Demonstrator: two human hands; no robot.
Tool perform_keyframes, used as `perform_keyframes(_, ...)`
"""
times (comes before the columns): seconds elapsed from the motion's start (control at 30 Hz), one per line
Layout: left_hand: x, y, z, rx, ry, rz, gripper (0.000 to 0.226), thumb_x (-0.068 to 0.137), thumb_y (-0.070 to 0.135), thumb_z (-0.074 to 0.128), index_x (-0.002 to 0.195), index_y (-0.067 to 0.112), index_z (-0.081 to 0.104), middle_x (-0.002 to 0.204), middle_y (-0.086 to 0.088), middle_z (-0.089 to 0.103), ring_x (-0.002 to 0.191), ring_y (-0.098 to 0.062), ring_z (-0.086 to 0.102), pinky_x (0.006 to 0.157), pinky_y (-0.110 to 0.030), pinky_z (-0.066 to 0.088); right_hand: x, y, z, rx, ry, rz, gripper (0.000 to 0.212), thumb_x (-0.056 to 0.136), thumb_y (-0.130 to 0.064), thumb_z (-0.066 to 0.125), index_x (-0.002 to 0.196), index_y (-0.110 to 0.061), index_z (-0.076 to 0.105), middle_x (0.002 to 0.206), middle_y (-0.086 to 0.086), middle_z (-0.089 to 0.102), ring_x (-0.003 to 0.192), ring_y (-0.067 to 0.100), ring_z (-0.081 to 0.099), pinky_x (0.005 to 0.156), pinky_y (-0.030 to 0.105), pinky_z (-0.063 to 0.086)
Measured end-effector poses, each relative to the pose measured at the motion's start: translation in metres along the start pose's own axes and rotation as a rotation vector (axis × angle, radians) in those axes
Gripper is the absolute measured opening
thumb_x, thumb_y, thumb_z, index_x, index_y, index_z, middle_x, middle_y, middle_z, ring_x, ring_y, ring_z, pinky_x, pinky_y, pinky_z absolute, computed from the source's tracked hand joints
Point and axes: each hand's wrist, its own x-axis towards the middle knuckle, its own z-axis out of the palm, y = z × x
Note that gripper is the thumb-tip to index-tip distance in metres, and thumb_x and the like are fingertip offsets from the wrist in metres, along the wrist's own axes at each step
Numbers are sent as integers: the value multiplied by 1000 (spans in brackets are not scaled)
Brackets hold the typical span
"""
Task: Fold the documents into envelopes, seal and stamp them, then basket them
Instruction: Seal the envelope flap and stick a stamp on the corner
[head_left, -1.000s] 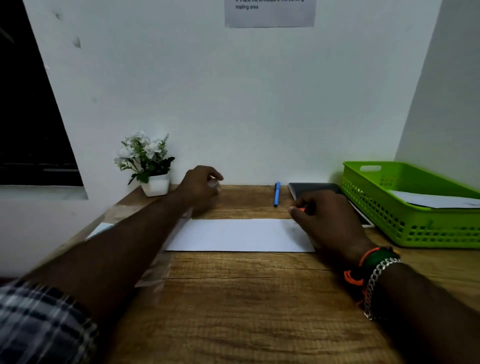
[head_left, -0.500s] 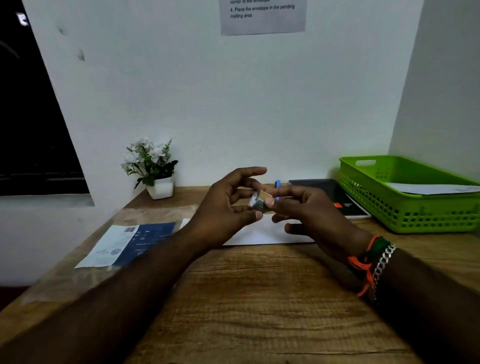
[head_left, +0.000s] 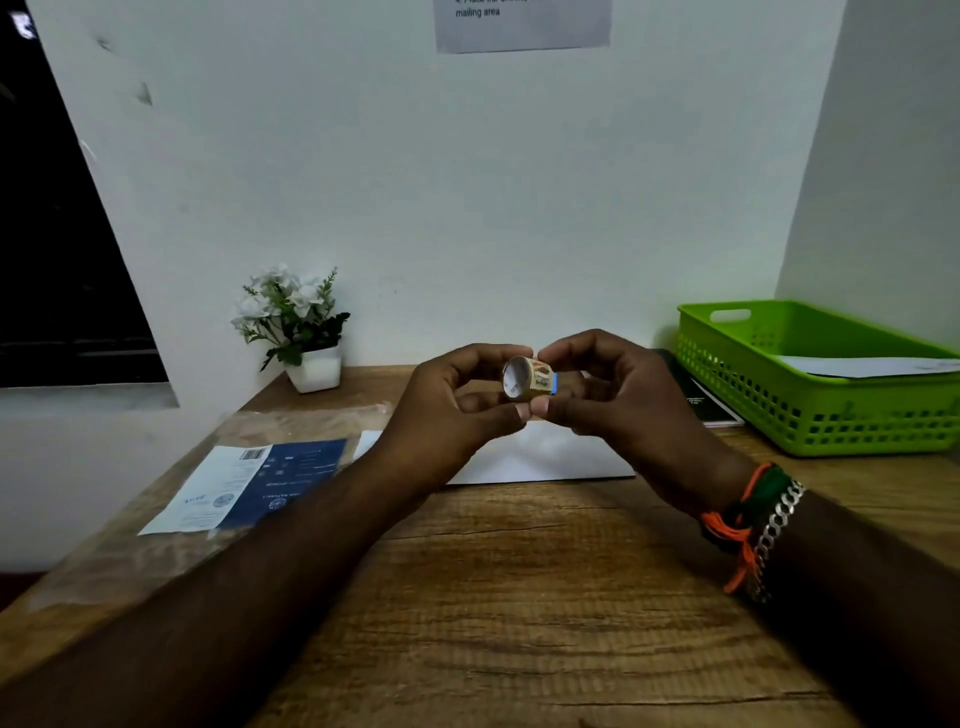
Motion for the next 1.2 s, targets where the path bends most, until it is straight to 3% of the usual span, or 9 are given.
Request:
perform_keyframes(0.1,0,-1,-1,-44,-22,-31,48,82,-3,79,123,20,72,118,-5,75,111,-24,73,97,-52,58,0,0,1,-119,38,-89,39,72,-9,90,105,-15,71,98,-2,74,82,35,69,76,41,60)
perform_keyframes(0.3,-1,0,0,-30,-3,3,46,84,-4,77,124,16,70,118,-5,75,108,-21,74,96,-46,60,2,2,1,-216,49,-159,36,71,-13,92,101,-19,72,93,-6,73,75,20,68,67,18,49)
perform_keyframes(0.43,-1,-2,-1,-28,4,8,49,83,-10,75,125,15,69,119,-3,75,107,-19,74,89,-32,60,2,4,0,-175,42,-124,24,80,-3,81,97,-19,74,79,-12,70,74,14,66,72,37,56)
perform_keyframes(0.53,0,-3,-2,-25,0,12,52,83,-15,72,127,13,68,120,-4,75,108,-17,74,87,-27,58,2,4,0,-144,50,-119,18,82,-10,82,96,-18,74,81,-11,70,74,15,64,66,32,52)
perform_keyframes(0.63,0,-3,-1,-30,-14,6,56,83,-18,69,129,13,66,118,-7,76,108,-19,74,89,-30,60,2,2,0,-82,48,-99,25,80,-11,84,102,-13,72,85,-4,70,70,13,61,64,23,50)
perform_keyframes(0.8,0,-5,-2,-63,-68,-15,59,87,-14,69,136,17,61,122,-10,74,113,-26,72,99,-44,57,1,2,3,-111,10,-116,46,75,-4,87,114,-18,69,102,10,68,72,16,63,76,32,58)
perform_keyframes(0.97,0,-4,-1,-46,-58,-2,58,86,-9,73,137,16,59,122,-11,73,113,-26,72,101,-45,56,1,1,2,-149,-5,-153,45,73,2,86,112,-16,71,102,10,70,74,16,64,76,25,57)
perform_keyframes(1.2,-1,-1,-3,120,-81,65,88,81,-17,73,150,29,44,118,-6,72,114,-20,71,99,-37,57,1,-3,1,-117,-26,-130,31,85,2,74,110,-17,74,88,-5,70,75,3,62,66,16,49)
